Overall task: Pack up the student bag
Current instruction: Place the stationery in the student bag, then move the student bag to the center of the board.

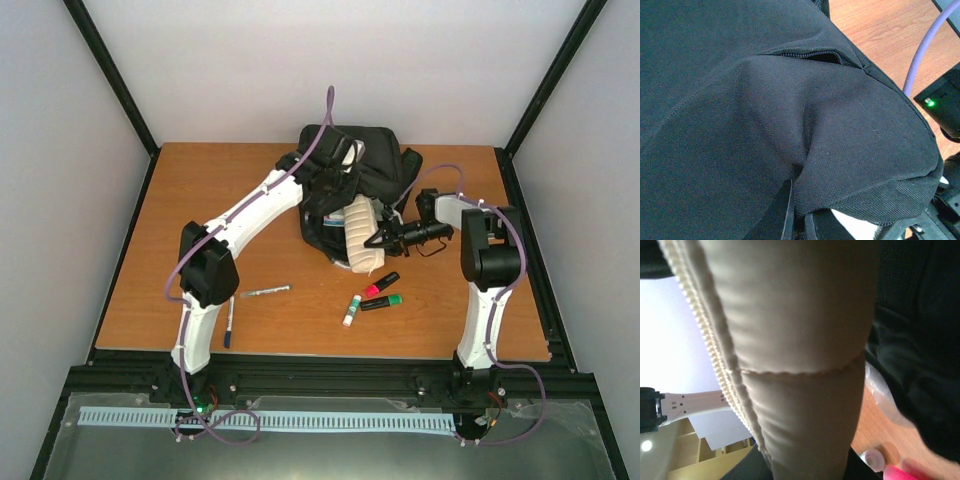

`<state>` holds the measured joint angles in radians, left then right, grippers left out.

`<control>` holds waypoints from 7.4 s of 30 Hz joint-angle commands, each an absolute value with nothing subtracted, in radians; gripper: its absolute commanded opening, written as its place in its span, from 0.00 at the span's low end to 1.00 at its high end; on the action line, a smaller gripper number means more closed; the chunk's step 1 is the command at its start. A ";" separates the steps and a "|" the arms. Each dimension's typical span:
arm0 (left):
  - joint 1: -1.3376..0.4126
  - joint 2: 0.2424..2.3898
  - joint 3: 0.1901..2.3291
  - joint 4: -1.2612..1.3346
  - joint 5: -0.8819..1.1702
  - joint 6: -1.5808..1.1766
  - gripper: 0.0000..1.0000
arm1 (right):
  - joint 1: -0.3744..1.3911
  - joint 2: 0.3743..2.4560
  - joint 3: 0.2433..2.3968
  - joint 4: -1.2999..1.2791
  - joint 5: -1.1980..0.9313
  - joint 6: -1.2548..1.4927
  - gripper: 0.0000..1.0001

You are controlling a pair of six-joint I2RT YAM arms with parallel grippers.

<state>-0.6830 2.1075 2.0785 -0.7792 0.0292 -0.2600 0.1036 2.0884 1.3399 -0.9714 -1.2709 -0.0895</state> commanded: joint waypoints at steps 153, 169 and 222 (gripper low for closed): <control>-0.711 1.790 1.397 -0.404 0.129 -0.417 0.29 | 0.276 1.152 0.830 -0.440 -0.332 -0.447 0.91; -0.514 1.505 1.071 -0.254 0.038 -0.592 0.92 | 0.060 1.722 1.328 -0.533 -0.559 -0.154 0.93; -0.535 1.626 0.954 0.053 0.246 -0.544 0.79 | -0.142 1.394 1.046 -0.742 -0.763 -0.522 0.55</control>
